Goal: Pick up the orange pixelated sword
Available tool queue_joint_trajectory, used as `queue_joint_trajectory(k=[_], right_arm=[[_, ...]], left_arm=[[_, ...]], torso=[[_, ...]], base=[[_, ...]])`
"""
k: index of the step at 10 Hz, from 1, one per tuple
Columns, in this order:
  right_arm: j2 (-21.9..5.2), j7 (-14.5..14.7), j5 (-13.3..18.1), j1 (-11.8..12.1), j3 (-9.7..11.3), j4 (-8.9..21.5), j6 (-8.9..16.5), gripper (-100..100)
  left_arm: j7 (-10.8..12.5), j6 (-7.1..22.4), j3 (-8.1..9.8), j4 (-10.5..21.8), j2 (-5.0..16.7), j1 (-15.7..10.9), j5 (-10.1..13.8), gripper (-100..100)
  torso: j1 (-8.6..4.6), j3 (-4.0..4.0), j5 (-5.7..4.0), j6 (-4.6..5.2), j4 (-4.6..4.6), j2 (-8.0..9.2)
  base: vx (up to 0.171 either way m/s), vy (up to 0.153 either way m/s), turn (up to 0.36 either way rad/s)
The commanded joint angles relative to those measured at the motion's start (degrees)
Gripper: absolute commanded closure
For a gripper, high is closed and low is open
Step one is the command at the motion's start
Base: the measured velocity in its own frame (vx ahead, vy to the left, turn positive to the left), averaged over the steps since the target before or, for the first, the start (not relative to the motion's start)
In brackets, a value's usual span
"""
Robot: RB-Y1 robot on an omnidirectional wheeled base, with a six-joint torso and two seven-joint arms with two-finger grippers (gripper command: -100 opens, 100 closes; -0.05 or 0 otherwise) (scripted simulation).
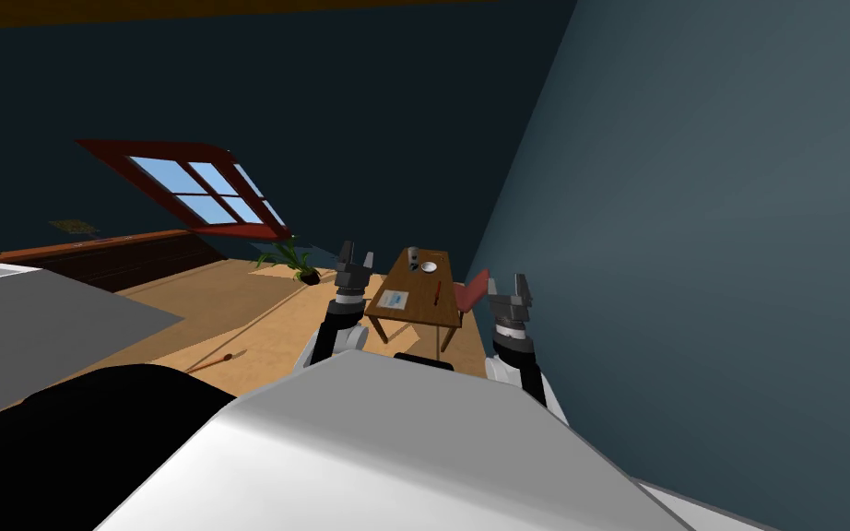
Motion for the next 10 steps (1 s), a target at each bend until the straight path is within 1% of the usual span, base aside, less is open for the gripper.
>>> queue_joint_trajectory(k=[1, 4, 8, 9, 10], right_arm=[[-1.0, -2.3, -2.3, -1.1, 1.0, 2.5, 1.5, -100], [-2.1, -6.8, -6.9, -3.0, 3.4, 7.3, 4.3, -100], [-2.9, -13.4, -13.8, -6.2, 6.9, 15.4, 8.5, -100], [-2.9, -13.5, -13.8, -6.2, 6.9, 15.4, 8.5, -100], [-3.1, -15.3, -15.6, -7.0, 7.7, 17.3, 9.7, -100]], left_arm=[[0.0, 0.0, 0.0, 0.0, 0.0, 0.0, 0.0, 0], [0.0, 0.0, 0.0, 0.0, 0.0, 0.0, 0.0, 0], [0.0, 0.0, 0.0, 0.0, 0.0, 0.0, 0.0, 0], [0.0, 0.0, 0.0, 0.0, 0.0, 0.0, 0.0, 0], [0.0, 0.0, 0.0, 0.0, 0.0, 0.0, 0.0, 0]], torso=[[0.0, 0.0, 0.0, 0.0, 0.0, 0.0], [-0.02, 0.07, 0.0, 0.01, 0.03, 0.13], [-0.07, 0.04, -0.02, 0.0, 0.02, 0.06], [-0.04, 0.06, -0.01, 0.01, 0.02, 0.09], [0.01, 0.02, 0.0, 0.01, 0.01, 0.02]], base=[[-0.069, -0.024, 0.04], [-0.09, -0.023, 0.036], [-0.079, -0.036, 0.045], [-0.055, -0.016, 0.014], [-0.045, -0.01, 0.027]])
